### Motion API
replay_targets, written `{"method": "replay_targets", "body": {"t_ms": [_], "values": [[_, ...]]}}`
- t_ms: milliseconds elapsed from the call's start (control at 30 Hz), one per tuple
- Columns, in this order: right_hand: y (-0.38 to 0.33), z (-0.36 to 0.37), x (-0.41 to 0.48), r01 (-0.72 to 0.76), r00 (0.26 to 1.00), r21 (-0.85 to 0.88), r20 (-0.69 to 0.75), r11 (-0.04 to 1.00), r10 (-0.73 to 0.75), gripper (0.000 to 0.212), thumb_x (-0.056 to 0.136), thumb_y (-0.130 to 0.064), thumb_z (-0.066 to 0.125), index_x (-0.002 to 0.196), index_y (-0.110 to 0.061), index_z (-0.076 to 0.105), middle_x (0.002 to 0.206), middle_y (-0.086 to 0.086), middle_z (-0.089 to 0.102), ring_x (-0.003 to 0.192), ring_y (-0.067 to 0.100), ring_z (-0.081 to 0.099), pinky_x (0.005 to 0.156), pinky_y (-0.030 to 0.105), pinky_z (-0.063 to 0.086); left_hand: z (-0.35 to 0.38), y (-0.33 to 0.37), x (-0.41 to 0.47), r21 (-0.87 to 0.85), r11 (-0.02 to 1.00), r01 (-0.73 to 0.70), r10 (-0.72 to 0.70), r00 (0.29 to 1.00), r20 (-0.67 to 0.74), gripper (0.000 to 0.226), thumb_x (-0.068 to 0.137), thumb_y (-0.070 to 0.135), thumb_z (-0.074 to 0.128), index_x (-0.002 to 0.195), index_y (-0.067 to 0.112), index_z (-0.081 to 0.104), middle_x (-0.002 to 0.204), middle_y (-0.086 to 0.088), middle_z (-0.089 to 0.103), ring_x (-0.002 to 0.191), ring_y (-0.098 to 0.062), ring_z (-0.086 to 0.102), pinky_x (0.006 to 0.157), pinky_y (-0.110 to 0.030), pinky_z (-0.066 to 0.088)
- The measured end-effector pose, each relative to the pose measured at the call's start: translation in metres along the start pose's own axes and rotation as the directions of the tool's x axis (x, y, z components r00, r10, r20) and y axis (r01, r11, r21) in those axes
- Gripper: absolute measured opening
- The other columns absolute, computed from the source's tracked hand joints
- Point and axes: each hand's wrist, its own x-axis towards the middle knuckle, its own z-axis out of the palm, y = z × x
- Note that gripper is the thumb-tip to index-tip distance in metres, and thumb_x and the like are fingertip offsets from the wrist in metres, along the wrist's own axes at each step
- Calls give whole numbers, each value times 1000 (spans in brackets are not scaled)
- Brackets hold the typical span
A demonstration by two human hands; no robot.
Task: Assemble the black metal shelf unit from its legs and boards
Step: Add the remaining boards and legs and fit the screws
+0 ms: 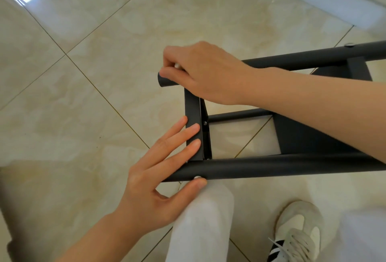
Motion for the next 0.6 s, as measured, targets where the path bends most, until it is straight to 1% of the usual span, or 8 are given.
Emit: {"method": "replay_targets", "body": {"t_ms": [100, 200, 267, 300, 367, 433, 500, 600], "values": [[3, 3, 0, -3, 999, -3, -53, 1000, 3, 29, 102, -36, 46, 96, -11, 59, 72, 0, 59, 64, 20, 51, 66, 32, 42, -3, 4, 0, -2, 997, 77, -77, 997, 5, 50, 86, 26, 70, 129, 4, 58, 147, -13, 50, 142, -25, 44, 113, -36, 41], [4, 2, 0, 9, 996, 31, -92, 999, -6, 28, 101, -33, 49, 94, -9, 61, 65, -4, 54, 57, 15, 47, 61, 24, 36, -7, 9, 1, 23, 985, 173, -173, 984, 35, 68, 81, 34, 72, 142, 10, 50, 153, -2, 45, 143, -20, 43, 113, -31, 39], [5, 1, 0, 8, 996, 71, -92, 997, -2, 28, 101, -32, 50, 91, -9, 61, 61, -8, 49, 54, 11, 44, 57, 19, 33, -15, 11, 2, 79, 948, 309, -315, 946, 76, 72, 76, 48, 71, 140, 25, 48, 140, 16, 50, 134, -11, 49, 107, -22, 40], [5, 0, 0, 6, 996, 84, -90, 996, 1, 28, 100, -32, 51, 90, -9, 61, 60, -10, 49, 54, 10, 44, 57, 18, 33, -20, 11, 5, 144, 922, 358, -374, 922, 98, 63, 73, 57, 67, 129, 33, 50, 128, 23, 53, 123, -6, 53, 99, -20, 42], [6, 0, 0, 6, 996, 93, -89, 996, 3, 28, 100, -32, 52, 89, -8, 61, 60, -10, 48, 55, 10, 44, 57, 17, 33, -28, 12, 11, 364, 892, 268, -351, 919, 182, 43, 76, 68, 57, 101, 34, 52, 100, 21, 57, 97, -5, 54, 83, -24, 41], [6, 0, 1, 8, 996, 101, -86, 995, 1, 28, 100, -31, 52, 89, -7, 62, 60, -10, 47, 54, 10, 43, 57, 16, 33, -34, 11, 19, 514, 857, 38, -206, 939, 275, 37, 84, 67, 50, 89, 32, 42, 78, 17, 52, 79, -6, 41, 81, -28, 37], [6, -1, 1, 10, 996, 114, -84, 993, 0, 29, 100, -30, 52, 89, -6, 62, 61, -10, 48, 54, 10, 43, 57, 16, 33, -37, 11, 27, 529, 845, -81, -134, 925, 357, 35, 89, 67, 45, 92, 35, 31, 66, 14, 43, 73, -7, 31, 91, -36, 43], [5, -2, 0, 10, 996, 136, -87, 991, 2, 29, 100, -30, 53, 89, -5, 63, 65, -4, 54, 55, 10, 43, 58, 16, 33, -41, 8, 34, 503, 859, -91, -146, 899, 412, 34, 92, 72, 35, 93, 40, 21, 66, 17, 34, 71, 5, 36, 111, -50, 38]]}}
